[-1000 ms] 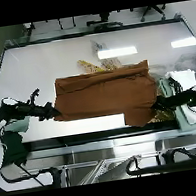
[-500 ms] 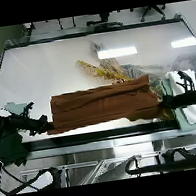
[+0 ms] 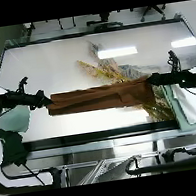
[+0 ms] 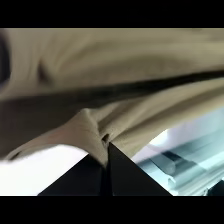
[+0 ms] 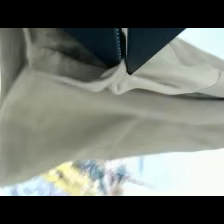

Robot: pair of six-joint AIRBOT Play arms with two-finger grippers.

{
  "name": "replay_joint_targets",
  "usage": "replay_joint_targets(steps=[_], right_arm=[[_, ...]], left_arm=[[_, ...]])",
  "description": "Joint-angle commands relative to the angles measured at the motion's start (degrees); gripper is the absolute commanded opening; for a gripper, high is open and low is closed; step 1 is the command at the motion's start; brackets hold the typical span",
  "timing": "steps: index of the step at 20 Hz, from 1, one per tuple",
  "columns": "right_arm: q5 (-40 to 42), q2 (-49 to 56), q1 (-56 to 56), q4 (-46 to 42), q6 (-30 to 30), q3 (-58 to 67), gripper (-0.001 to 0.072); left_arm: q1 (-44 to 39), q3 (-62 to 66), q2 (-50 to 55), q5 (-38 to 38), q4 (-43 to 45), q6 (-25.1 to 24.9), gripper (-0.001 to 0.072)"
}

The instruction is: Fold the shirts.

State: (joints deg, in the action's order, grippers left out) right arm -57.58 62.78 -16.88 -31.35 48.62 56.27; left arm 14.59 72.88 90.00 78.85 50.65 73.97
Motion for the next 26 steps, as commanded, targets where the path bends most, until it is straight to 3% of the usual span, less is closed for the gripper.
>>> replay_joint_targets(steps=[1,2,3,4,5,7,9,14,16,17,18,19,21,22,26], right_arm=[[1.8,9.6,1.7,2.6,-3.1,4.0,0.0173],[1.6,10.0,1.6,2.5,-3.8,4.0,0.0175],[1.2,9.6,1.0,1.0,-4.1,4.4,0.0242],[0.3,8.8,0.0,-2.0,-4.1,5.4,0.0452],[-0.3,7.6,-1.2,-6.3,-3.0,6.1,0.0586],[-0.5,6.1,-2.6,-13.4,1.9,6.1,0.0648],[-1.6,6.6,-2.4,-18.1,4.3,6.1,0.0648],[-3.6,10.3,-0.2,-17.3,4.7,6.1,0.064],[-3.5,12.3,0.6,-16.0,4.7,6.1,0.0635],[-3.6,13.4,0.9,-14.2,4.5,6.1,0.0531],[-3.8,14.4,1.2,-12.0,3.0,6.1,0.0406],[-4.2,15.3,1.4,-9.8,1.7,6.1,0.0343],[-5.7,16.9,1.7,-5.4,-1.6,6.1,0.0093],[-6.0,17.0,2.0,-4.4,-2.1,6.1,0.0028],[-9.8,13.6,1.6,-3.6,-1.6,7.9,0.0028]], left_arm=[[-2.8,6.9,8.9,-0.2,-0.9,0.2,0.002],[-3.0,7.8,10.6,0.5,-0.8,0.2,0.0086],[-3.0,9.1,12.3,1.6,-0.9,0.4,0.048],[-2.9,10.4,13.4,3.1,-0.9,1.3,0.0701],[-2.6,11.8,14.3,5.0,-0.9,1.6,0.07],[-1.5,13.5,14.3,7.8,-0.9,1.7,0.07],[-0.9,14.5,13.3,8.6,-0.9,1.8,0.07],[-0.9,15.3,9.4,9.5,-1.4,2.1,0.07],[-1.5,15.3,7.7,9.4,-1.4,2.1,0.0699],[-2.1,15.3,6.9,9.4,-1.4,2.1,0.0697],[-2.7,15.3,6.3,9.3,-1.4,2.1,0.061],[-3.6,15.3,5.6,9.0,-1.4,2.0,0.0498],[-6.4,15.3,4.7,8.4,-3.2,0.7,0.0165],[-8.2,15.3,4.6,7.6,-5.4,-0.7,0.0027],[-18.8,15.3,6.3,-1.8,-6.8,-1.6,0.0015]])
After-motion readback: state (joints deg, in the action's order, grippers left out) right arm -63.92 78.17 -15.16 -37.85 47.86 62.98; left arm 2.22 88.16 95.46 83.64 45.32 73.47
